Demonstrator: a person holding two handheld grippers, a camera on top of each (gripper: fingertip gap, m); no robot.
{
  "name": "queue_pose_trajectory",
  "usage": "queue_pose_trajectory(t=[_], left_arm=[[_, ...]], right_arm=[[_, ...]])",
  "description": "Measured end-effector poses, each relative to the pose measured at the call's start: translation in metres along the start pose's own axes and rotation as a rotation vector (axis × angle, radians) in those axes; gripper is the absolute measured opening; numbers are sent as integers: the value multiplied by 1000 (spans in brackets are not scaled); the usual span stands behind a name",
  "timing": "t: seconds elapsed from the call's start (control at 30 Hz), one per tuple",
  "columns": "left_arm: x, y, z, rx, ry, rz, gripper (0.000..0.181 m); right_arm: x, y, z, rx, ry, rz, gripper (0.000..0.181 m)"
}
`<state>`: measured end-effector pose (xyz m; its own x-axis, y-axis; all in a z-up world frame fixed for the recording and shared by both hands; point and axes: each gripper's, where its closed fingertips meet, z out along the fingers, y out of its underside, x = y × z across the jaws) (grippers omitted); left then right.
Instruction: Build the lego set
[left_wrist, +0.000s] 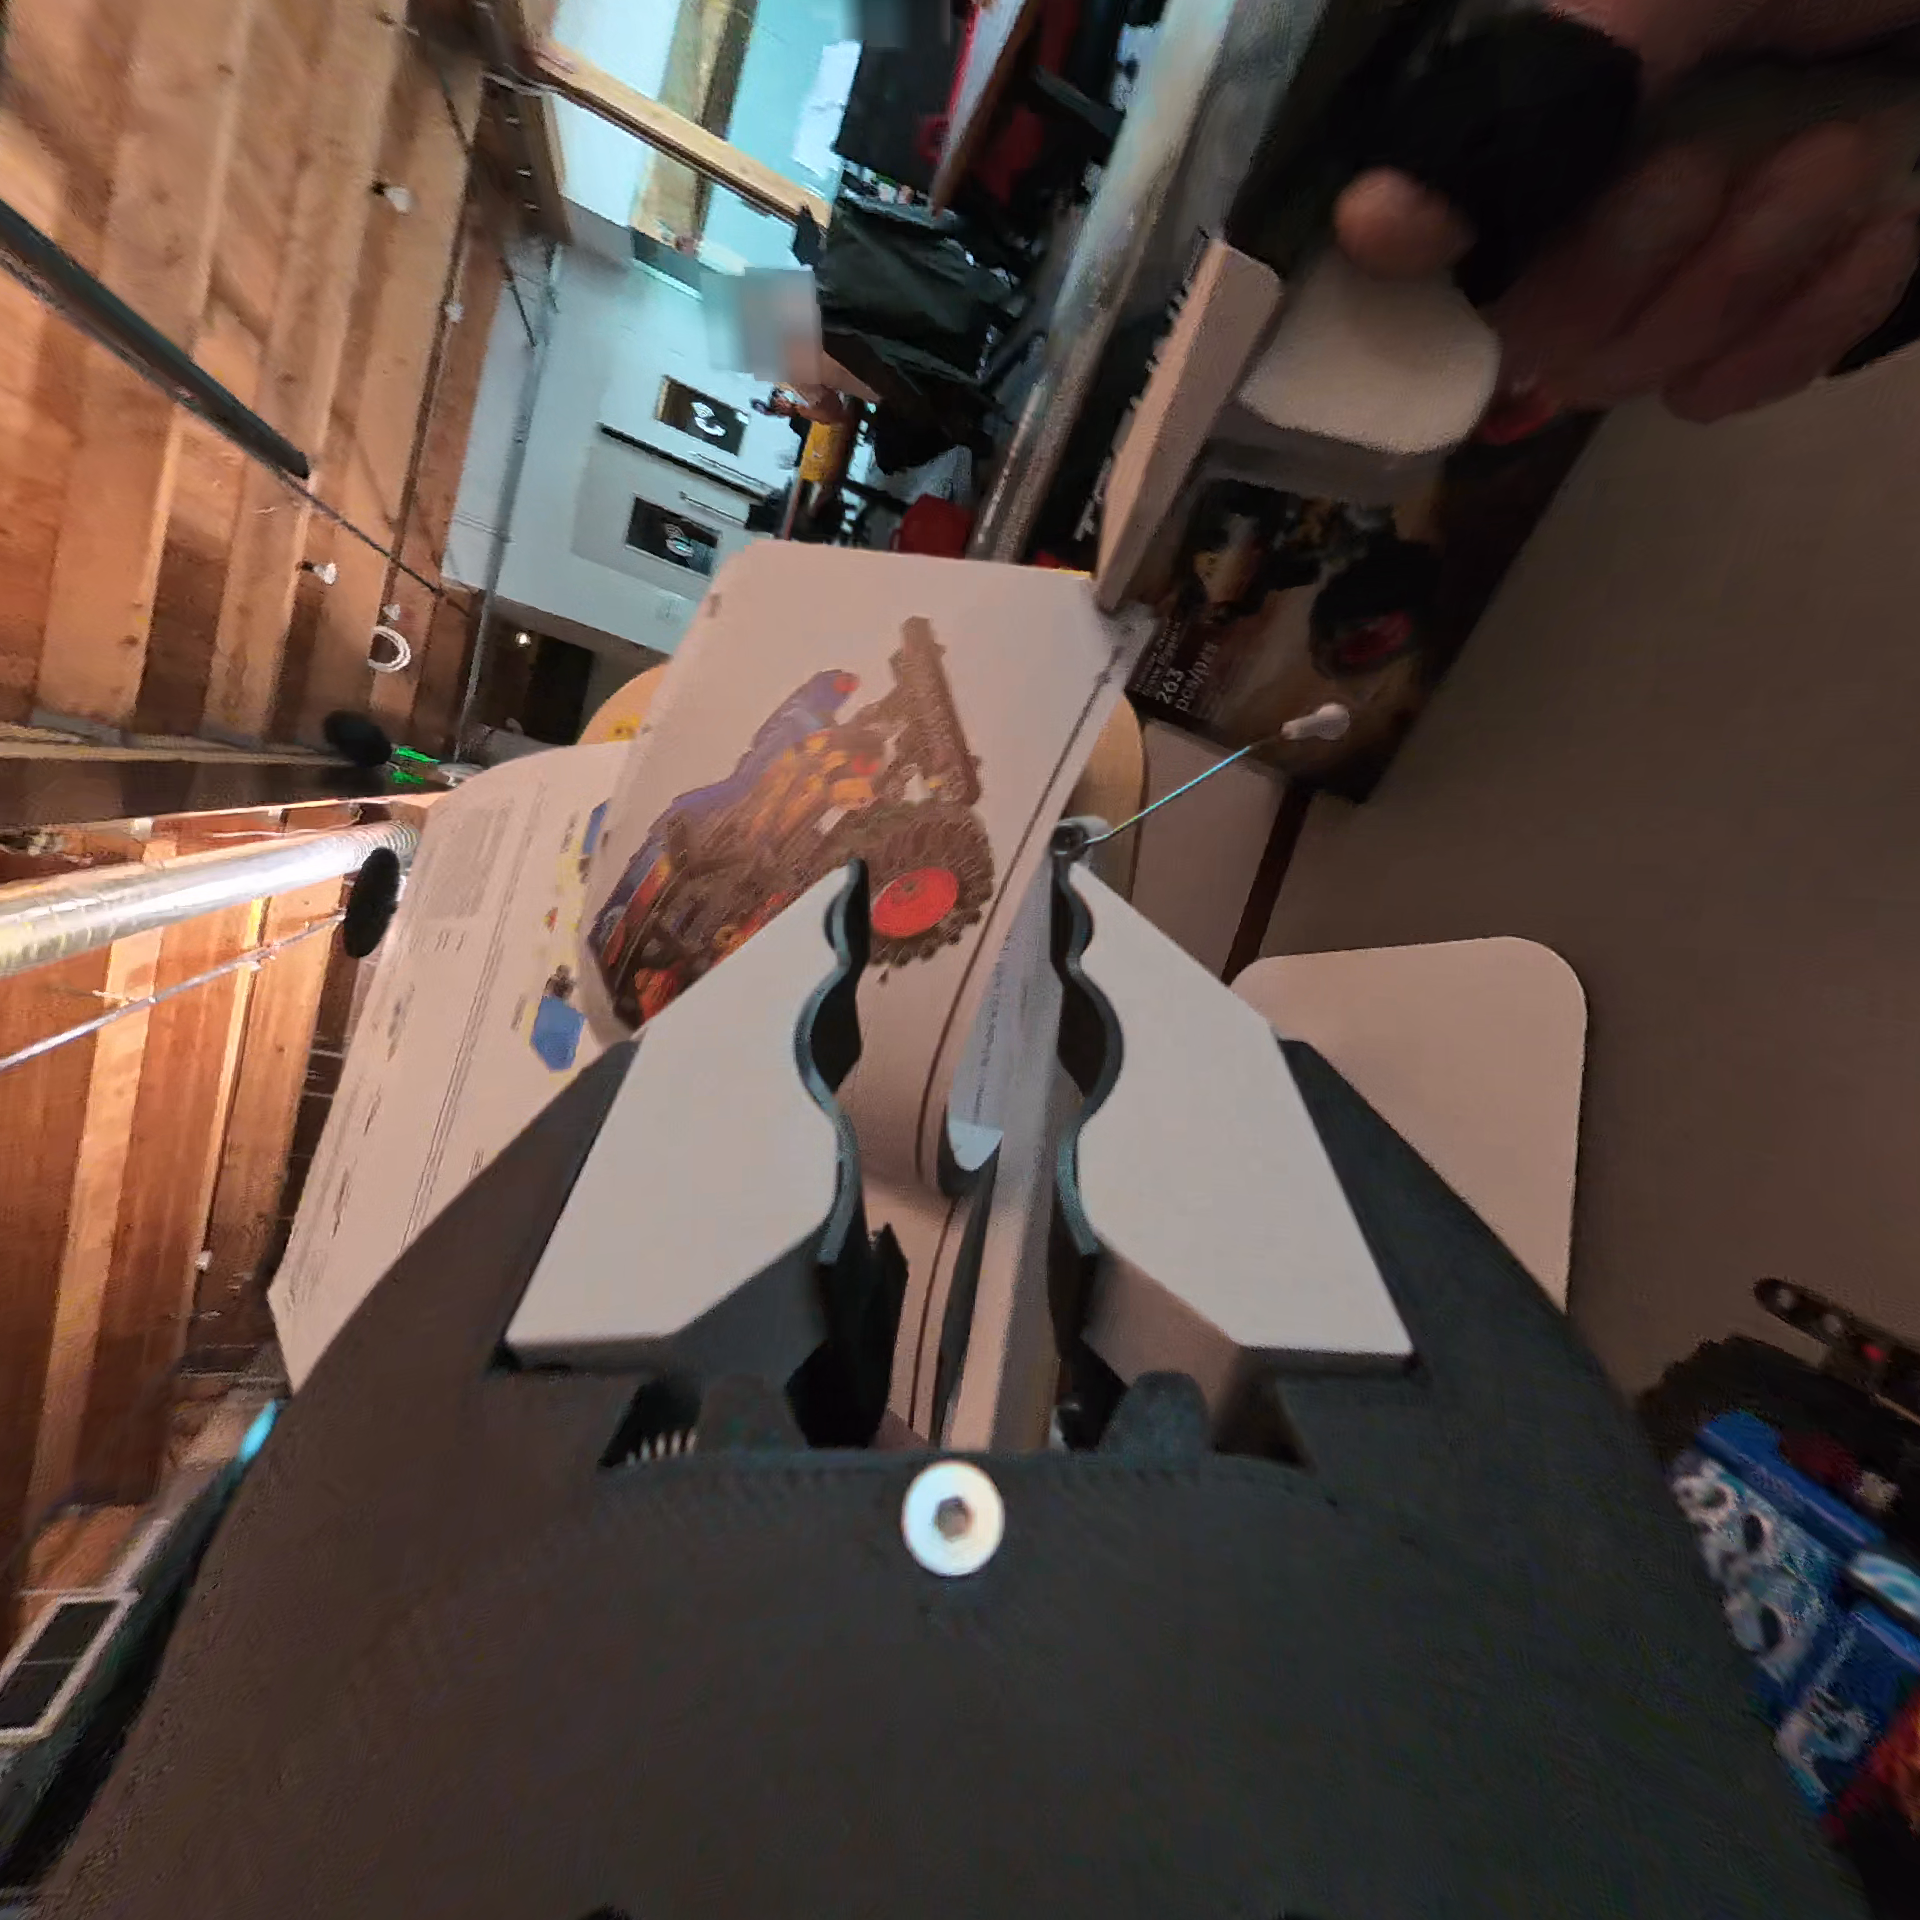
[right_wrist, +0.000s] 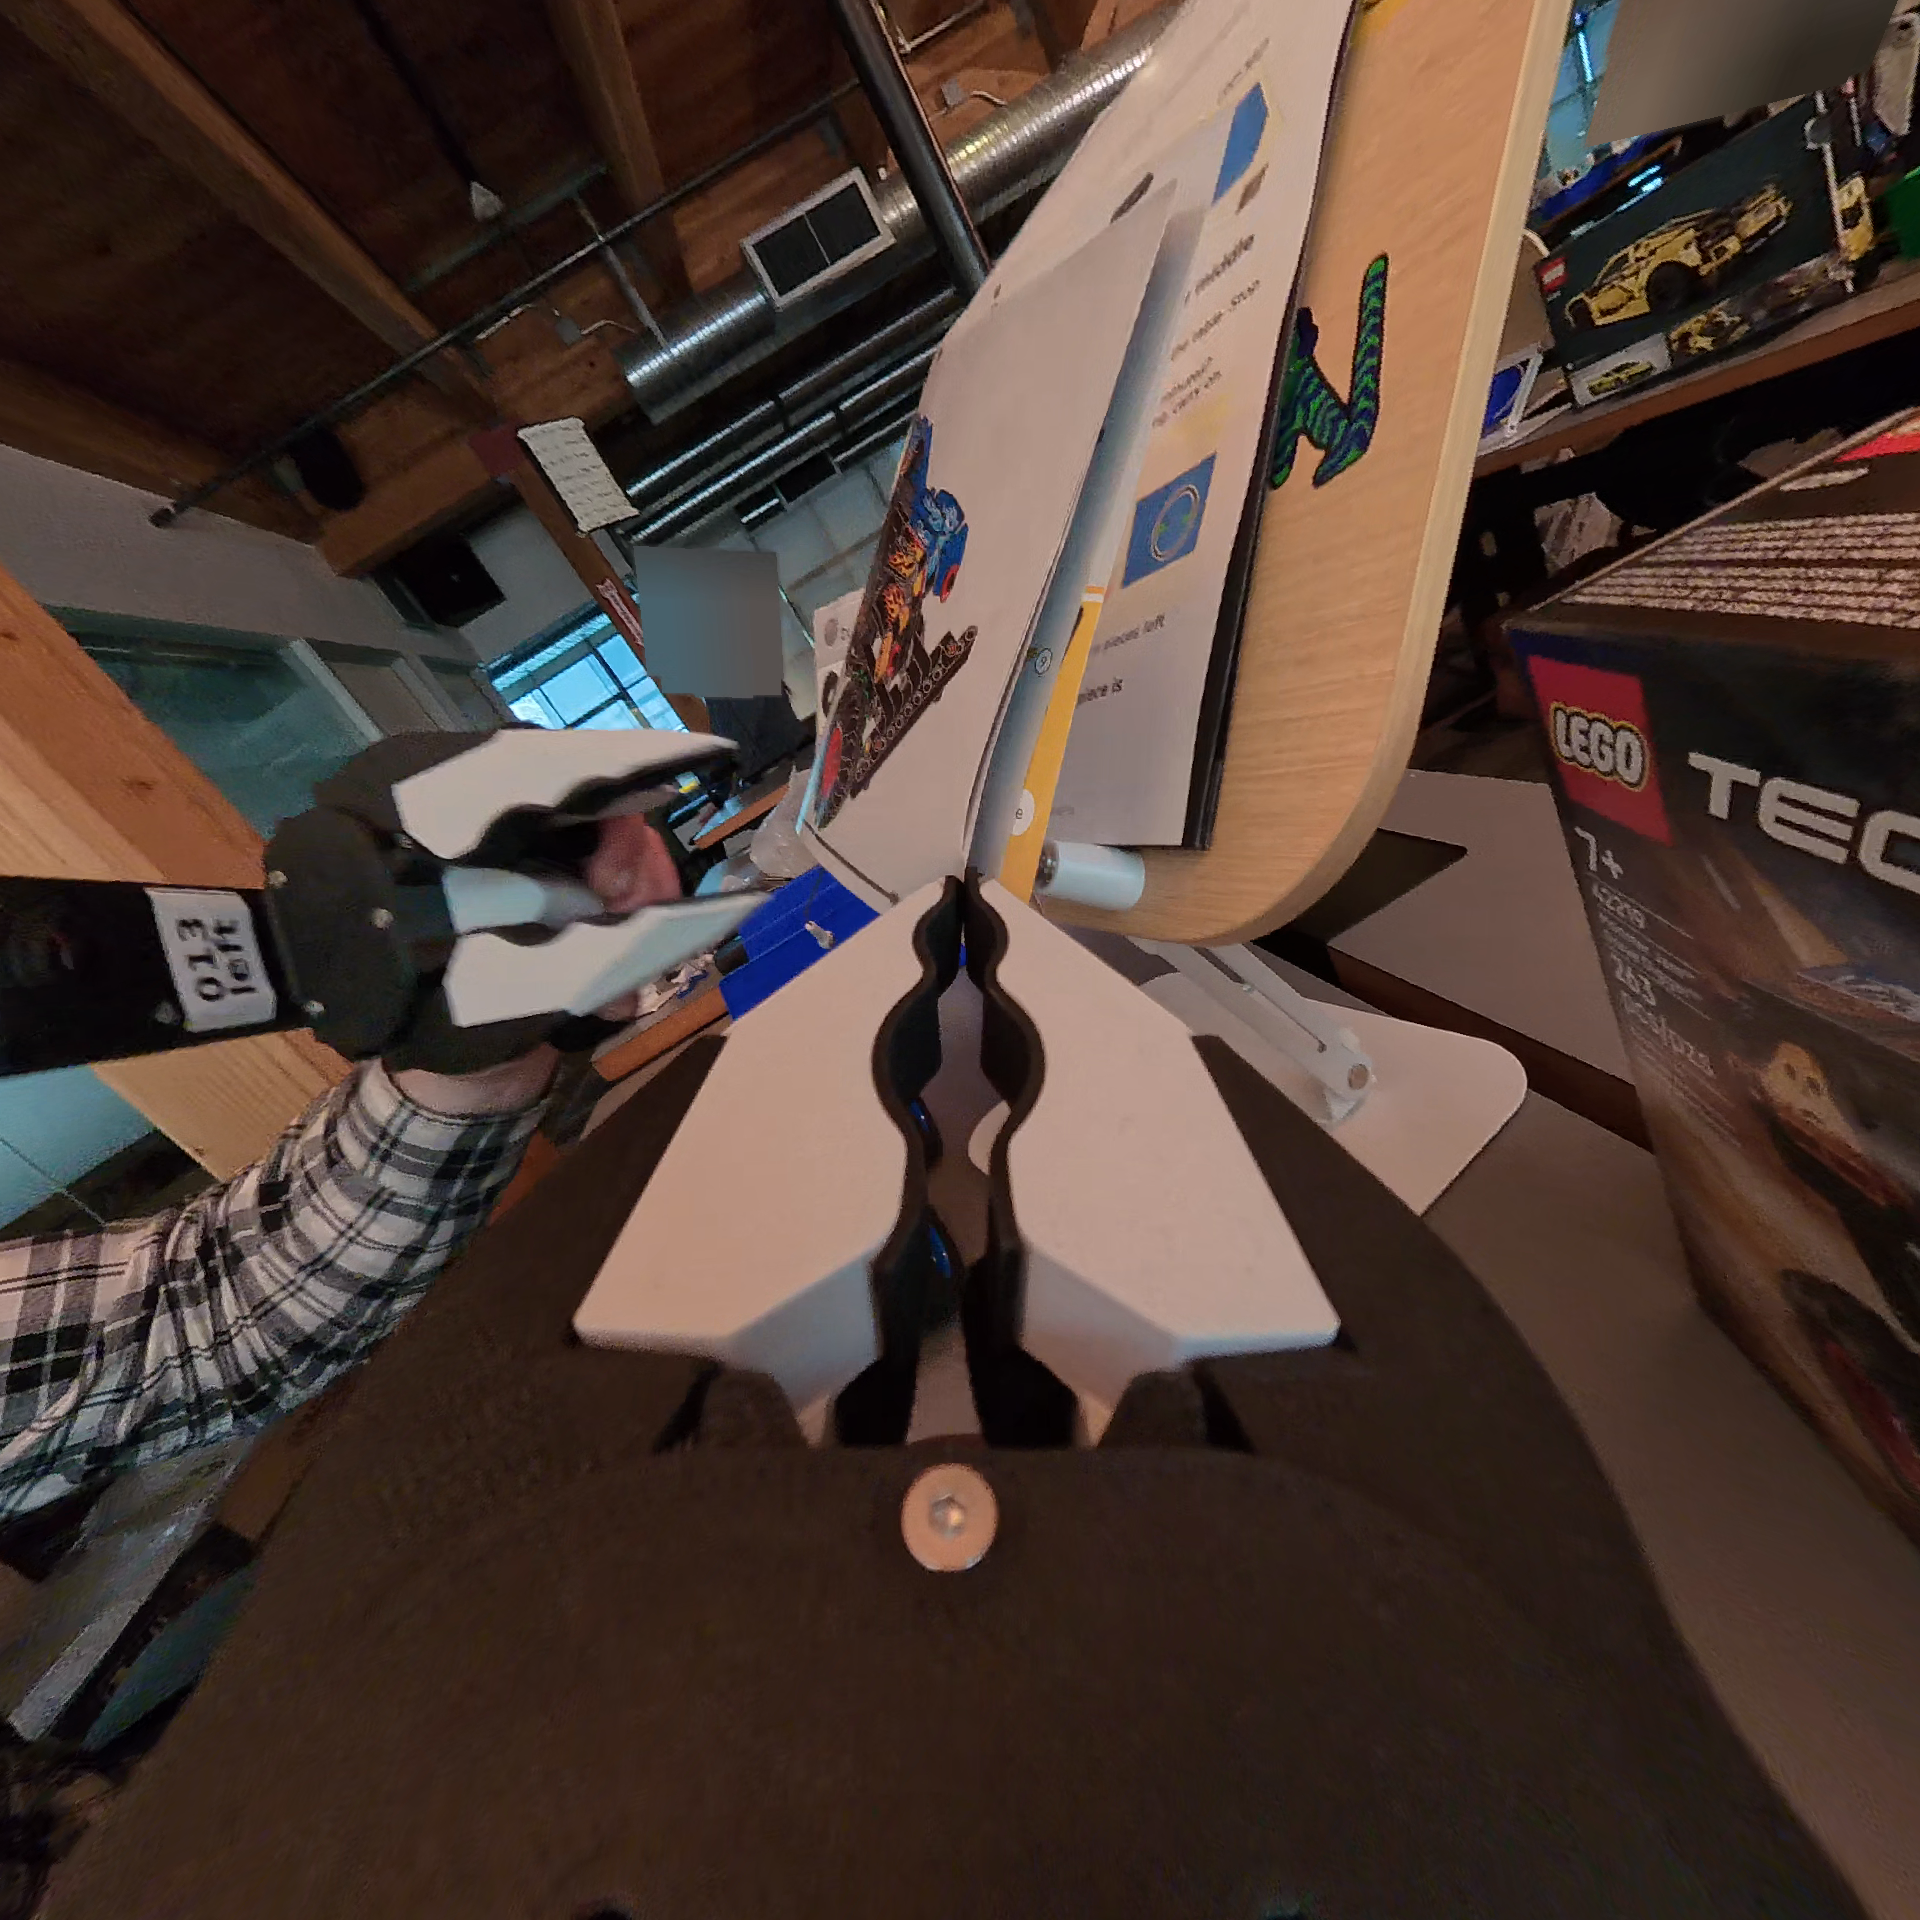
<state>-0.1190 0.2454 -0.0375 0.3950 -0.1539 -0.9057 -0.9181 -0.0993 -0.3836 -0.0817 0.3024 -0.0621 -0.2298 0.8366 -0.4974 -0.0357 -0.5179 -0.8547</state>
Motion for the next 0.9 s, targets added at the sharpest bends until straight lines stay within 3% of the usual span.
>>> queue_pose_trajectory(t=[0.1,0.27,0.9], left_arm=[[7,3,21,-48,2,56,25],[4,0,19,2,-7,-31,7],[9,5,11,62,144,-131,0]], right_arm=[[-4,-4,-2,8,-20,1,0],[-7,-7,-3,13,-40,8,0],[-14,-3,0,6,-89,23,0]])
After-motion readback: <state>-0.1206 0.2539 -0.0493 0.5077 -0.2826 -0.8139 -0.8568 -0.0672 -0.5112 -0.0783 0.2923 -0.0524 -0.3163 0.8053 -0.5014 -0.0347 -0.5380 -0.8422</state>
